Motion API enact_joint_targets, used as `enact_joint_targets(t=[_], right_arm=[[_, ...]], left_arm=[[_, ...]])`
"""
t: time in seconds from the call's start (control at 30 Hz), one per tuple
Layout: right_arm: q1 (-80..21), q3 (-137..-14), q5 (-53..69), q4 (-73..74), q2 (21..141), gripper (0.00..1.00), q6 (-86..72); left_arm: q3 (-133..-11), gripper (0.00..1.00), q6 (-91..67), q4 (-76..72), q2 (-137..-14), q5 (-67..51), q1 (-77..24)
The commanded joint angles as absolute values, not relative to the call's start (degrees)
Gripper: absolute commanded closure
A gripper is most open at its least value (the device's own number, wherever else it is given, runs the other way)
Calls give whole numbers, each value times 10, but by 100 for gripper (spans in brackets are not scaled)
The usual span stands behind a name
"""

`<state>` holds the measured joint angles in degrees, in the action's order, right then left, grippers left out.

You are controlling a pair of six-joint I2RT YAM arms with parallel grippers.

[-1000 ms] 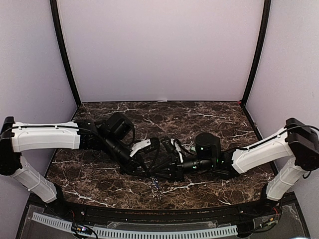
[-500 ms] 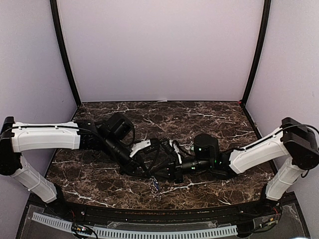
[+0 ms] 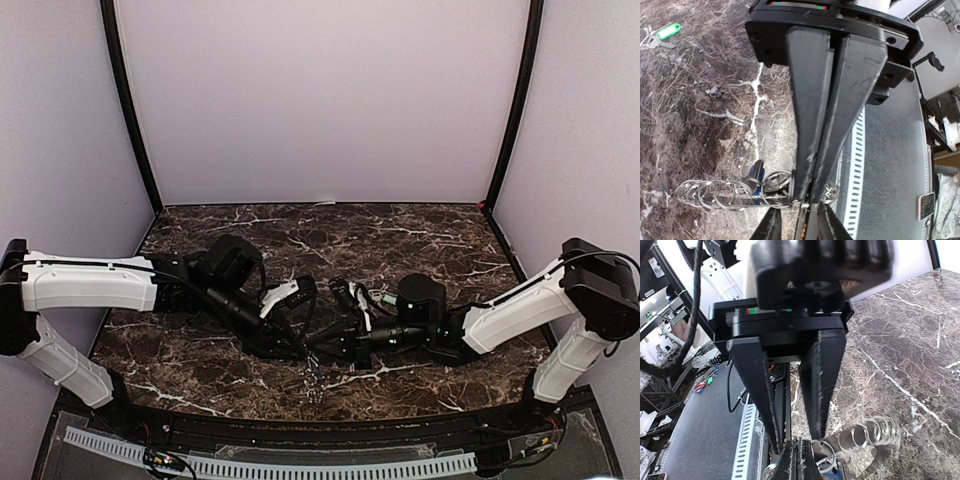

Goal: Remove the keys from the keyring
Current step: Pass from the left arm to the right, then pass from the right arm to the left

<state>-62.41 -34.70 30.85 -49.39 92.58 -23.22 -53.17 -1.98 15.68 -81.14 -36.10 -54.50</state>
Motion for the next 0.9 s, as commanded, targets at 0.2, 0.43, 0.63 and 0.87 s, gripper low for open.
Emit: enact_joint_targets(t=[0.2,0.43,0.63,0.87], right_arm=[[-622,-317,274,-554,921,100,-248],[-622,-312,272,-571,921,100,-254],[-622,-302,265,-596,921,100,-259],[-624,-292,248,-626,921,100,-264]], left_arm=[[-407,61,-157,-64,-745,-351,-541],[-344,66,-220,-191,-728,-321,-541],[-325,74,-257,-265,-741,-337,-541],[-324,75,-264,-272,-750,-352,-541]])
